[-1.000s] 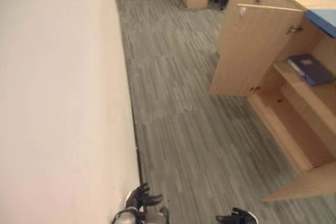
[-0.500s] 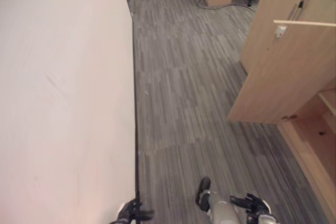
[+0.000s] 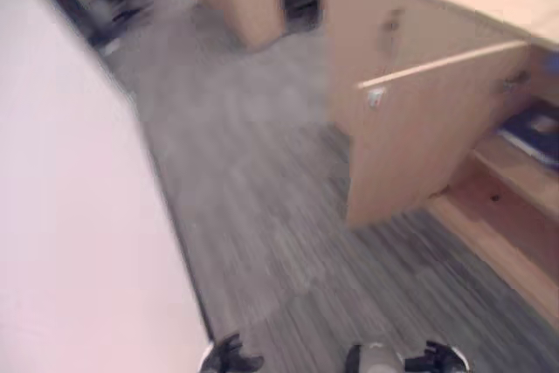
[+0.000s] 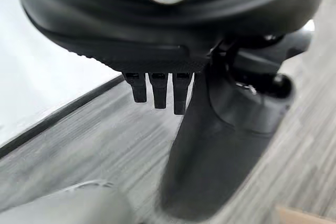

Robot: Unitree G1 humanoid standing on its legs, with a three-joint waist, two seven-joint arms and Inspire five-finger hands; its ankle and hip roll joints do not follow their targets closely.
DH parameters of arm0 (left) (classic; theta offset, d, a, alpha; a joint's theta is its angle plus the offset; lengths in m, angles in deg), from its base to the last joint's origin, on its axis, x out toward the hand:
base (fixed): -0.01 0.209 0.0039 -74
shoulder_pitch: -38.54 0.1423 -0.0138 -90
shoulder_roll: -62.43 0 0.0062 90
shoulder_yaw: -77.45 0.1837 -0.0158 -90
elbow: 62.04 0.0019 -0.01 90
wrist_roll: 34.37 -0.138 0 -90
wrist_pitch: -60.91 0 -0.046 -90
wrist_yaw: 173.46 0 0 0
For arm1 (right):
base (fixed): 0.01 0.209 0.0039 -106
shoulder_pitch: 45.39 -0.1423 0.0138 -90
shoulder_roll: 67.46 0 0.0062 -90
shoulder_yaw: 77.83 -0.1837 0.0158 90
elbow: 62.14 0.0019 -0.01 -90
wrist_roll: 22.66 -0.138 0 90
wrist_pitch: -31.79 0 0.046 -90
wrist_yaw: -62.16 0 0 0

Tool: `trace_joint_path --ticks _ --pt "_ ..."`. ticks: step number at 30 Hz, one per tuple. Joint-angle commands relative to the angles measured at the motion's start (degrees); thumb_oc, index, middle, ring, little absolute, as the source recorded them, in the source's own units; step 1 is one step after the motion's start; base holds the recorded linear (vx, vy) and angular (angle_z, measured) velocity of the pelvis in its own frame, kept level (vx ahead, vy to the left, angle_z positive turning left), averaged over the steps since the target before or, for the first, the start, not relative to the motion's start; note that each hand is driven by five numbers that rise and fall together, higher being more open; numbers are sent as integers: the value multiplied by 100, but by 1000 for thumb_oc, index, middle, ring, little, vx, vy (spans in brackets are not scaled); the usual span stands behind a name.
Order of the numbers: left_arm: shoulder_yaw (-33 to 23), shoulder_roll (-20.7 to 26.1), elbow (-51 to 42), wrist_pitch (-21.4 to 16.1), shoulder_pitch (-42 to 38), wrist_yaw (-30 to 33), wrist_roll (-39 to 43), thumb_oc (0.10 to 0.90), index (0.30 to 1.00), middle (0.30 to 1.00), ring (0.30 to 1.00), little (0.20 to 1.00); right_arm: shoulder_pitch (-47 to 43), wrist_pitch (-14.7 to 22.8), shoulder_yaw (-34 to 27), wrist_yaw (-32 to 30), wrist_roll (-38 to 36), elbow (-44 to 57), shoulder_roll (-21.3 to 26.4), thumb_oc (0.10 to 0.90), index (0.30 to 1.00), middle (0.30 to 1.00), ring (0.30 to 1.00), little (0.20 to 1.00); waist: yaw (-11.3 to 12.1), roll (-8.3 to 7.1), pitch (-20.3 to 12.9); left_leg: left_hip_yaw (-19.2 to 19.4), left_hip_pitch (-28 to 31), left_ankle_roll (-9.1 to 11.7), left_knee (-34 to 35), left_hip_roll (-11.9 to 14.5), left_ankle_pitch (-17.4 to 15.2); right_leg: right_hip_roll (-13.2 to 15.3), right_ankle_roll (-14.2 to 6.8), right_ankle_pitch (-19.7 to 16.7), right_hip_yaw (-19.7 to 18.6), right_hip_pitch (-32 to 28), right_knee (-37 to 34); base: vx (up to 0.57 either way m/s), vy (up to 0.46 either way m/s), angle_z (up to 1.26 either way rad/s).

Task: Put the empty folder in the office cabinet

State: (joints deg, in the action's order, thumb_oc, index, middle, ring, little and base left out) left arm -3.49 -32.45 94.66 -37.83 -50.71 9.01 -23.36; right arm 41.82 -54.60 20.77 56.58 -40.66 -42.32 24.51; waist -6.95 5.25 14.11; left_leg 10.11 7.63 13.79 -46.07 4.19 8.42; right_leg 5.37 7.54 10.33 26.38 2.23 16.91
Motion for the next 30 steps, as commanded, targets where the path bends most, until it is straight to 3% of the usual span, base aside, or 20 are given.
trace_joint_path --ticks 1,3,5,6,7,8,11,12,13,16,19,25,30 --pt "344 218 -734 -298 -118 193 134 800 900 900 900 900 -222 196 -138 -48 61 53 261 800 900 900 900 900 260 -257 111 -394 80 -148 460 309 -32 356 -863 -931 -415 -316 -1362 283 -122 -93" --pt "436 209 -819 -323 -125 158 117 800 900 900 900 900 -263 213 -141 -26 -51 112 265 800 900 900 900 900 271 -318 109 -281 -355 -224 429 441 -70 325 -891 -832 -641 -556 -1469 234 -35 -78" --pt "468 198 -808 -318 -125 155 102 800 900 900 900 900 -250 213 -127 -18 -70 151 265 800 900 900 900 900 321 -278 145 -183 -471 -233 494 563 -133 226 -900 -780 -789 -694 -1520 232 42 -77" --pt "499 173 -778 -319 -121 163 65 800 900 900 900 900 -225 225 -83 -4 -70 220 234 800 900 900 900 900 367 -228 182 -158 -656 -298 1136 701 -139 133 -979 -734 -1089 -936 -1599 396 145 -134" --pt "496 134 -686 -324 -129 201 67 800 900 900 900 900 -199 223 -44 -14 -40 208 209 800 900 900 900 900 413 -108 230 -346 -700 -355 1957 652 -220 -3 -1047 -660 -1440 -1117 -1657 394 144 -118" --pt "496 134 -685 -325 -132 202 66 800 900 900 900 900 -200 222 -45 -14 -40 209 209 800 900 900 900 900 420 -120 225 -333 -693 -360 1989 637 -195 11 -1049 -670 -1446 -1107 -1661 292 139 -95" --pt "560 63 -606 -374 -151 256 97 800 900 900 900 900 -145 240 29 -33 -17 299 183 800 900 900 900 900 456 32 241 -925 -669 -421 3232 361 -305 -140 -1115 -560 -2012 -1275 -1723 246 110 -96" --pt "567 30 -589 -406 -130 287 117 800 900 900 900 900 -130 240 89 -45 52 320 169 800 900 900 900 900 487 82 236 -1366 -683 -479 3631 124 -443 -237 -1124 -524 -2367 -1297 -1722 220 69 -98" --pt "568 30 -588 -408 -129 287 117 800 900 900 900 900 -127 240 89 -46 52 322 169 800 900 900 900 900 495 78 246 -1354 -663 -482 3631 121 -454 -232 -1126 -511 -2377 -1310 -1716 194 54 -109" --pt "516 21 -470 -423 -30 325 150 800 900 900 900 900 -103 218 185 -40 216 315 144 800 900 900 900 900 660 76 230 -2046 -813 -549 3945 -265 -585 -388 -1116 -453 -2949 -1234 -1585 159 19 -134" --pt "474 54 -331 -423 -16 339 101 800 900 900 900 900 -90 210 257 -46 353 308 150 800 900 900 900 900 706 42 233 -2307 -831 -597 3985 -441 -655 -539 -1123 -415 -3325 -1152 -1446 106 10 -143" --pt "454 110 -247 -443 -137 395 61 800 900 900 900 900 -36 221 245 -36 253 269 79 800 900 900 900 900 558 -96 71 -2185 -397 -754 4248 -464 -901 -543 -1259 -577 -3834 -1066 -1581 49 46 -54" --pt "447 148 -227 -443 -186 395 30 800 900 900 900 900 -7 208 269 -11 253 191 1 800 900 900 900 900 563 -170 -56 -1956 -192 -925 4498 -427 -961 -468 -1364 -657 -3985 -1081 -1707 43 66 -36"
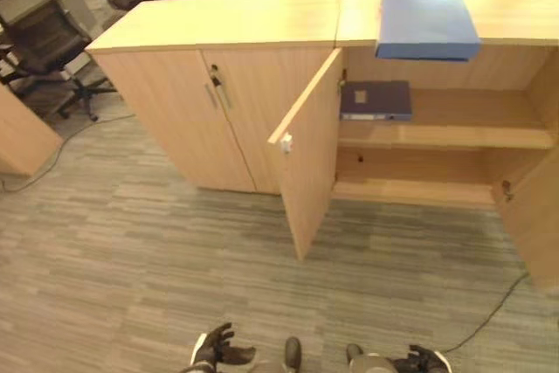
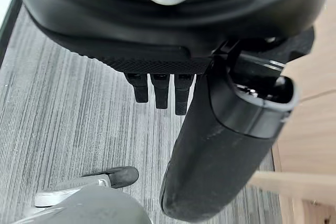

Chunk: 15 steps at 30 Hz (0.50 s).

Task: Put the empty folder in the office cabinet

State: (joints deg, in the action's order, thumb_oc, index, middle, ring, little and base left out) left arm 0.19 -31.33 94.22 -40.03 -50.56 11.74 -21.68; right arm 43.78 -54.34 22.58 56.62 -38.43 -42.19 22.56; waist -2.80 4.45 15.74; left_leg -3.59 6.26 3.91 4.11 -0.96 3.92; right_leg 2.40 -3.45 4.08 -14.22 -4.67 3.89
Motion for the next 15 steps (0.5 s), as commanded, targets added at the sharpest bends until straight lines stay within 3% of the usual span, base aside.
trace_joint_path --ticks 1,9,15 --pt "75 42 -165 -213 -216 116 -143 800 900 900 900 900 -201 175 100 -6 28 167 163 800 900 900 900 900 144 -110 -248 -546 -23 29 -475 97 -530 -150 -288 -39 64 -392 -415 43 70 -44" --pt "73 79 -15 -177 -226 86 -293 800 900 900 900 900 -235 139 310 62 174 193 -34 800 900 900 900 900 223 -279 -363 -187 127 -158 -352 86 -678 -6 -468 -157 0 -332 -490 7 82 -23" --pt "70 168 137 -108 -235 10 -430 800 900 900 900 900 -325 122 346 68 223 203 -114 800 900 900 900 900 341 -395 -363 3 141 -262 -310 128 -753 36 -580 -129 382 -76 -87 1 71 -11"
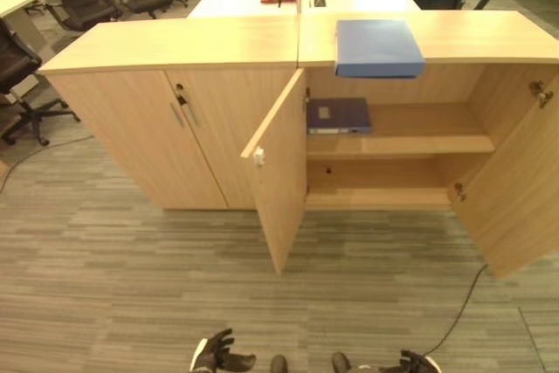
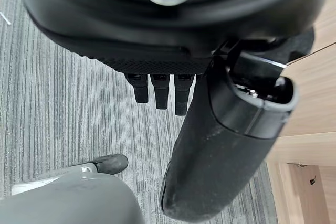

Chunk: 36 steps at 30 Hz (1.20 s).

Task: Put the empty folder in the office cabinet

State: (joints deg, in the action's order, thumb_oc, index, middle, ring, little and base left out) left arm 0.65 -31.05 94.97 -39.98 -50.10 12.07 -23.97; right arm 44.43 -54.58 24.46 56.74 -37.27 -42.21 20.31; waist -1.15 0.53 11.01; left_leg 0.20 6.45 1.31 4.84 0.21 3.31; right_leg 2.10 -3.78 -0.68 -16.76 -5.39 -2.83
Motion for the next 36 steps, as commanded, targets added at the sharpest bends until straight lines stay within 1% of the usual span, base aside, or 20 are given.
trace_joint_path --ticks 1,5,7,9,10,13,14,16,18,22,24,25,26,27,28,29,30,31,33,36 --pt "14 169 66 -102 -277 -37 -224 800 900 900 900 900 -390 152 145 57 86 230 96 800 900 900 900 900 186 -11 119 -364 128 -23 -360 25 -702 42 -576 372 725 115 789 -34 54 -6" --pt "-44 304 140 -57 -278 -17 -326 800 900 900 900 900 -438 165 52 63 -42 300 -1 800 900 900 900 900 186 8 287 -320 270 -102 -194 137 -694 -20 -1030 198 1405 844 2015 -27 22 -32" --pt "-141 346 218 -13 -210 -12 -355 800 900 900 900 900 -364 140 -24 44 26 298 -11 800 900 900 900 900 273 -15 359 -224 454 -64 -94 184 -782 527 -1122 -295 2273 1110 2198 37 -117 -89" --pt "-236 395 276 -2 -194 -5 -363 800 900 900 900 900 -339 147 -50 9 45 298 -25 800 900 900 900 900 307 -47 387 -176 542 -21 -60 268 -846 970 -1011 -323 2701 1135 1713 83 -189 -46" --pt "-262 412 323 3 -209 -7 -354 800 900 900 900 900 -341 151 -76 0 26 287 -27 800 900 900 900 900 294 -57 424 -236 566 19 -69 316 -876 1071 -940 -405 2672 1185 1454 130 -212 -52" --pt "-256 445 423 -25 -225 27 -441 800 900 900 900 900 -341 113 -192 -1 -24 225 -14 800 900 900 900 900 163 -36 464 -450 666 165 -166 502 -1082 1344 -1018 -700 2031 1444 697 217 -244 -20" --pt "-235 456 446 -26 -216 19 -513 800 900 900 900 900 -328 84 -254 -2 -30 149 -9 800 900 900 900 900 112 -48 467 -482 727 227 -189 566 -1153 1496 -1063 -811 1976 1576 485 302 -299 -29" --pt "-248 489 510 -36 -125 -31 -657 800 900 900 900 900 -161 51 -389 25 -14 -7 -6 800 900 900 900 900 33 -35 448 -480 1035 357 -184 730 -1377 1632 -1122 -945 2136 1560 99 373 -319 -51" --pt "-250 495 527 -52 -93 -26 -780 800 900 900 900 900 -78 39 -398 22 28 -65 -20 800 900 900 900 900 21 -93 414 -504 1111 390 -169 713 -1422 1633 -1122 -989 2123 1504 76 279 -219 6" --pt "58 463 517 -129 -35 -119 -1238 800 900 900 900 900 39 49 -205 114 367 -187 61 800 900 900 900 900 -65 -79 294 -634 1232 622 -133 1017 -1413 1490 -1122 -1025 2169 1446 230 309 -315 25" --pt "220 415 436 -120 -63 -143 -1299 800 900 900 900 900 23 98 -184 114 355 -112 214 800 900 900 900 900 -164 77 261 -746 1002 794 -334 1311 -1040 1319 -1033 -783 2209 1482 488 204 -353 -24" --pt "221 412 436 -119 -64 -143 -1298 800 900 900 900 900 23 98 -185 115 354 -112 218 800 900 900 900 900 -177 86 252 -759 988 800 -333 1322 -1038 1316 -1029 -771 2224 1492 502 112 -245 21" --pt "289 392 355 -127 -135 -131 -1268 800 900 900 900 900 -63 147 -232 109 215 -17 330 800 900 900 900 900 -217 168 266 -763 786 892 -545 1427 -658 1228 -911 -564 2318 1479 671 113 -201 37" --pt "293 397 338 -122 -189 -109 -1227 800 900 900 900 900 -108 170 -248 105 129 20 378 800 900 900 900 900 -249 188 266 -750 694 930 -647 1473 -446 1185 -838 -456 2379 1474 776 111 -201 47" --pt "292 395 338 -120 -192 -109 -1226 800 900 900 900 900 -112 170 -248 106 127 19 381 800 900 900 900 900 -262 192 262 -764 682 935 -646 1479 -443 1186 -833 -443 2392 1482 791 116 -167 45" --pt "272 414 322 -106 -236 -92 -1144 800 900 900 900 900 -141 174 -250 91 78 24 416 800 900 900 900 900 -270 195 256 -738 640 965 -724 1534 -257 1149 -765 -344 2443 1457 869 190 -274 49" --pt "255 475 294 -95 -291 -87 -1057 800 900 900 900 900 -136 167 -253 93 22 -26 456 800 900 900 900 900 -295 193 233 -777 548 991 -859 1646 88 1020 -590 -139 2503 1406 1000 189 -271 40" --pt "255 475 294 -95 -291 -87 -1057 800 900 900 900 900 -136 167 -252 93 22 -26 456 800 900 900 900 900 -297 194 232 -778 548 991 -859 1648 88 1019 -589 -137 2505 1406 1001 196 -270 55" --pt "193 541 324 -105 -302 -79 -1019 800 900 900 900 900 -101 178 -211 119 25 -85 479 800 900 900 900 900 -269 147 191 -762 464 1008 -1132 1773 577 745 -405 74 2525 1193 992 226 -310 56" --pt "111 598 315 -91 -296 -84 -932 800 900 900 900 900 -19 183 -174 138 10 -80 464 800 900 900 900 900 -238 108 156 -770 391 983 -1332 1868 917 568 -284 208 2512 957 901 143 -212 27"
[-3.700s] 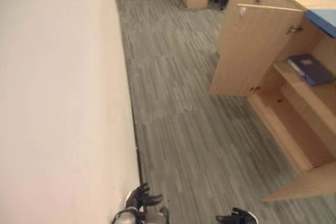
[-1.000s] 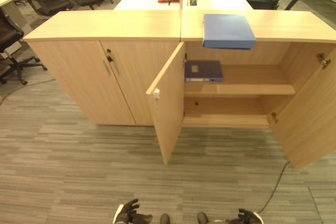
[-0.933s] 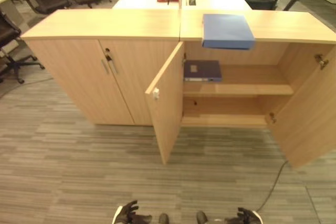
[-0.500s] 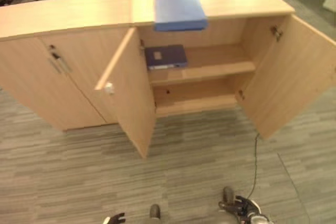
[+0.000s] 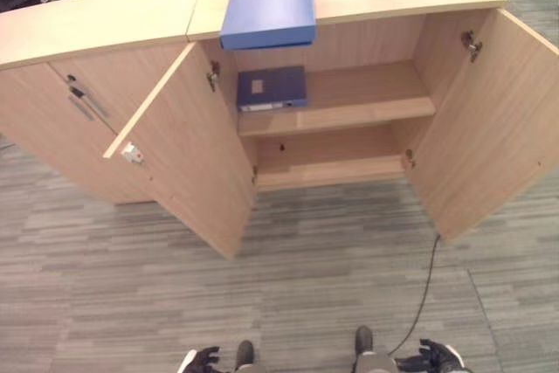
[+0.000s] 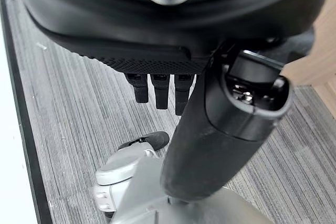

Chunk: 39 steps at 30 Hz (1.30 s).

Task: Put the empty folder in the office cabinet

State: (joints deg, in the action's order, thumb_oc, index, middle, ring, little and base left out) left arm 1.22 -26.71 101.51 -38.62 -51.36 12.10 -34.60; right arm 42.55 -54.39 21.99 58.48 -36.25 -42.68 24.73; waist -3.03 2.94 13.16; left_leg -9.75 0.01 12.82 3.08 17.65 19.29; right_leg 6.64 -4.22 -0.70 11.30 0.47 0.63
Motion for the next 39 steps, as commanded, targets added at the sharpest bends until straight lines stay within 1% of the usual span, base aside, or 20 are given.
trace_joint_path --ticks 1,3,4,6,7,8,9,10,13,14,15,17,18,21,25,29,31,35,38,39 --pt "21 183 -354 -212 -159 -92 165 800 900 900 900 900 210 165 85 -30 -98 -37 7 800 900 900 900 900 -49 -153 -64 207 1008 -175 -1267 154 -555 38 -185 258 -295 239 494 182 -276 26" --pt "-27 211 -377 -198 -122 -108 212 800 900 900 900 900 298 164 135 -20 -73 -23 -15 800 900 900 900 900 -51 -199 -60 249 956 -189 -1489 252 -180 -108 -63 316 -276 -49 319 199 -315 45" --pt "-6 165 -419 -155 -153 -78 201 800 900 900 900 900 355 148 171 -14 -59 1 -35 800 900 900 900 900 -95 -248 -14 630 871 -189 -1678 442 83 -204 38 349 -220 -328 134 206 -366 55" --pt "30 71 -452 -117 -166 -38 144 800 900 900 900 900 301 120 206 -28 -61 2 -67 800 900 900 900 900 -120 -329 19 1199 844 -127 -1899 631 142 -246 76 342 -103 -510 -12 155 -298 44" --pt "23 40 -450 -109 -161 -33 153 800 900 900 900 900 280 106 214 -29 -65 -3 -74 800 900 900 900 900 -84 -358 41 1327 808 -131 -2041 586 -15 -249 72 345 -115 -582 -64 109 -200 22" --pt "20 3 -454 -99 -150 -27 165 800 900 900 900 900 265 99 222 -33 -53 6 -70 800 900 900 900 900 -33 -380 64 1332 682 -168 -2165 428 -228 -242 93 369 -119 -635 -85 149 -215 -4" --pt "51 -65 -442 -98 -130 -28 169 800 900 900 900 900 219 68 253 -26 18 9 -68 800 900 900 900 900 106 -450 87 1340 289 -270 -2270 -35 -777 -240 106 443 -111 -777 -152 149 -205 -28" --pt "69 -83 -440 -110 -122 -36 163 800 900 900 900 900 200 64 267 -25 47 8 -59 800 900 900 900 900 155 -468 92 1437 136 -288 -2179 -194 -941 -254 107 473 -84 -844 -193 121 -138 -31" --pt "109 -106 -439 -119 -155 -35 141 800 900 900 900 900 152 54 265 -57 74 15 -39 800 900 900 900 900 252 -512 137 1634 -202 -307 -2034 -448 -1173 -232 81 509 -100 -1015 -285 81 -51 8" --pt "133 -129 -426 -112 -169 -18 162 800 900 900 900 900 107 57 279 -103 94 8 -40 800 900 900 900 900 381 -526 180 1573 -488 -352 -1805 -750 -1302 -229 60 540 -168 -1121 -321 105 -29 50" --pt "135 -127 -425 -112 -169 -18 163 800 900 900 900 900 108 58 278 -103 95 7 -43 800 900 900 900 900 377 -537 188 1573 -478 -358 -1816 -765 -1319 -214 52 553 -162 -1140 -323 113 -11 28" --pt "105 -122 -419 -116 -160 27 266 800 900 900 900 900 84 62 318 -142 108 -14 -59 800 900 900 900 900 559 -486 216 1286 -707 -432 -1290 -1092 -1269 -298 36 685 -255 -1244 -277 155 1 -22" --pt "61 -112 -401 -106 -162 48 318 800 900 900 900 900 97 58 337 -158 138 -29 -63 800 900 900 900 900 665 -409 206 1073 -823 -458 -1013 -1167 -1130 -394 58 758 -331 -1294 -242 208 18 4" --pt "-29 -54 -310 -93 -137 87 367 800 900 900 900 900 132 53 361 -184 227 -47 -68 800 900 900 900 900 802 -338 216 671 -943 -487 -473 -1266 -889 -515 128 1010 -488 -1510 -100 207 12 12" --pt "-113 -54 -218 -48 -39 86 379 800 900 900 900 900 121 29 364 -210 350 -114 -56 800 900 900 900 900 971 -313 200 462 -1097 -468 -25 -1298 -732 -632 155 1259 -810 -1855 -69 253 34 -35" --pt "-87 -78 -195 -49 -26 68 344 800 900 900 900 900 65 12 423 -195 409 -136 -75 800 900 900 900 900 1080 -366 188 461 -1249 -471 -13 -1328 -736 -615 110 1333 -1080 -2043 -178 221 67 14" --pt "-114 -82 -144 -39 -7 51 312 800 900 900 900 900 55 27 480 -143 441 -3 -154 800 900 900 900 900 1104 -364 89 481 -1216 -506 15 -1242 -657 -650 52 1305 -1234 -2089 -260 228 122 -28" --pt "-108 -68 -307 -149 241 91 252 800 900 900 900 900 57 86 522 -157 344 182 -304 800 900 900 900 900 1238 -499 53 724 -1318 -562 -139 -1241 -510 -434 -102 1298 -1257 -2065 -367 181 140 -29" --pt "-68 -59 -390 -193 282 121 214 800 900 900 900 900 11 101 575 -133 315 247 -397 800 900 900 900 900 1310 -635 -26 962 -1450 -688 -295 -1334 -671 -235 -285 1236 -1251 -1944 -238 245 166 -41" --pt "-54 -29 -453 -200 271 128 198 800 900 900 900 900 -44 112 614 -117 310 305 -441 800 900 900 900 900 1338 -766 -45 1054 -1405 -787 -306 -1448 -836 -79 -433 1163 -1168 -1790 37 197 123 -47"
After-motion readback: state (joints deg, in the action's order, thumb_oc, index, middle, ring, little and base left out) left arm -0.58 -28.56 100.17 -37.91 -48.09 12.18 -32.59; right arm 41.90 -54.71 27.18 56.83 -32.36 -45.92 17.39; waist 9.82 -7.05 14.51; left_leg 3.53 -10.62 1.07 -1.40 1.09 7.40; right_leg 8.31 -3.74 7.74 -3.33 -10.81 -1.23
